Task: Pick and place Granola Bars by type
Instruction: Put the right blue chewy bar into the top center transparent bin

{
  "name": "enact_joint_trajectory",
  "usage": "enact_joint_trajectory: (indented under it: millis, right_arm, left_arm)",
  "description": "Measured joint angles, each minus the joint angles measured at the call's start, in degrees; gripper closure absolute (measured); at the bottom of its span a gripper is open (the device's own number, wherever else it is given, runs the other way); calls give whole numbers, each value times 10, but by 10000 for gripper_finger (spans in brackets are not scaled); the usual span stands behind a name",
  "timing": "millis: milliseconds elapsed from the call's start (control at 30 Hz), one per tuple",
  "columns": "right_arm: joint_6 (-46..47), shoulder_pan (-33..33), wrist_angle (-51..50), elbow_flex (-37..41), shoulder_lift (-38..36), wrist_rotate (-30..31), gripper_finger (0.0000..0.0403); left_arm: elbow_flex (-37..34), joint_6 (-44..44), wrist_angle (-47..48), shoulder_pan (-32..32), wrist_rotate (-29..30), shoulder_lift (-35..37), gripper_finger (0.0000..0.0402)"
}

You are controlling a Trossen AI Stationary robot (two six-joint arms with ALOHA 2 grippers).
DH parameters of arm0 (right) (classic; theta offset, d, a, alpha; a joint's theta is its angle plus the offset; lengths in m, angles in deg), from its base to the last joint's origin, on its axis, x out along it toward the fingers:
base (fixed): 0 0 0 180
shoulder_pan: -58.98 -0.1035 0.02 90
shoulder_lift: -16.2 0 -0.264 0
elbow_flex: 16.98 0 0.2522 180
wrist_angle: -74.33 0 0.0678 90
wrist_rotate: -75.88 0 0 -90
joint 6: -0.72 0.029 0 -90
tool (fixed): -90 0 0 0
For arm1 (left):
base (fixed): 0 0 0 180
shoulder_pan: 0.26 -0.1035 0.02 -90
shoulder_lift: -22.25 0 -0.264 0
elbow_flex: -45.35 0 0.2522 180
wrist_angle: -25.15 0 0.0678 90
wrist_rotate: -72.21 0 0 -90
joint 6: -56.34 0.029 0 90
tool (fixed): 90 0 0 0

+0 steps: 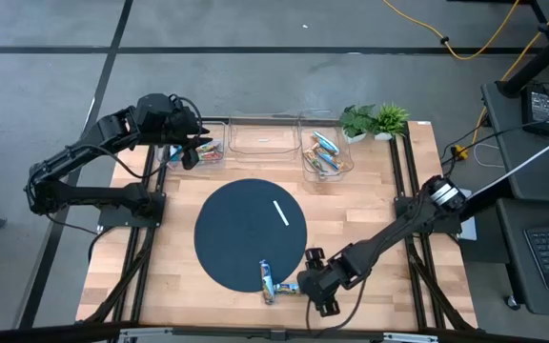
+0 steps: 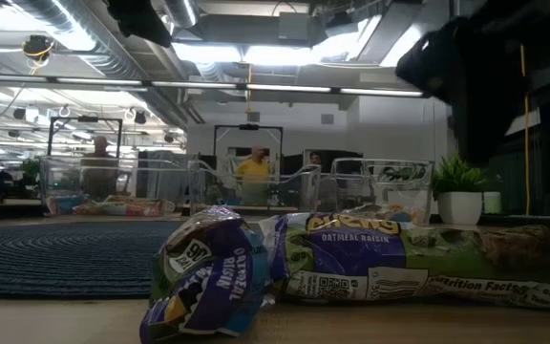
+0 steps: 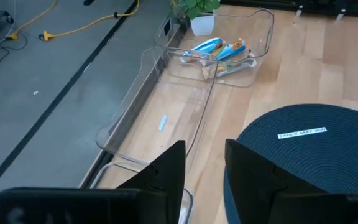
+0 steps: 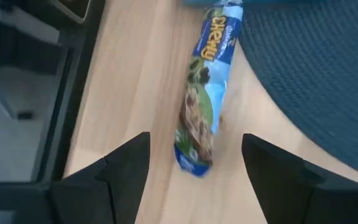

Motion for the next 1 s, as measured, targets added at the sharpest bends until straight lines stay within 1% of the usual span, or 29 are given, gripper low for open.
enact_joint_trajectory:
  millis: [67,200,367,467,600,767,900,1000]
  right_arm:
    - [29,0,17,0,14,-2,147]
    - [86,0,19,0,38,-7,147]
    - [132,0,21,0,47,-6,152]
    - [134,1,29,0,47,-11,170]
    - [160,2,45,0,52,-34,208]
    - [162,2,48,1,60,-45,247]
    - [191,9,45,8,66,-46,265]
    - [203,14,50,12,66,-45,268]
  left_arm:
    - [0,0,0,0,0,0,295]
    - [0,17,0,0,-3,0,295]
    - [0,37,0,0,-30,0,299]
    - [0,41,0,0,-31,0,297]
    - [0,46,0,0,-33,0,295]
    - [0,50,0,0,-50,0,298]
    - [0,51,0,0,-61,0,298]
    - [0,51,0,0,-61,0,296]
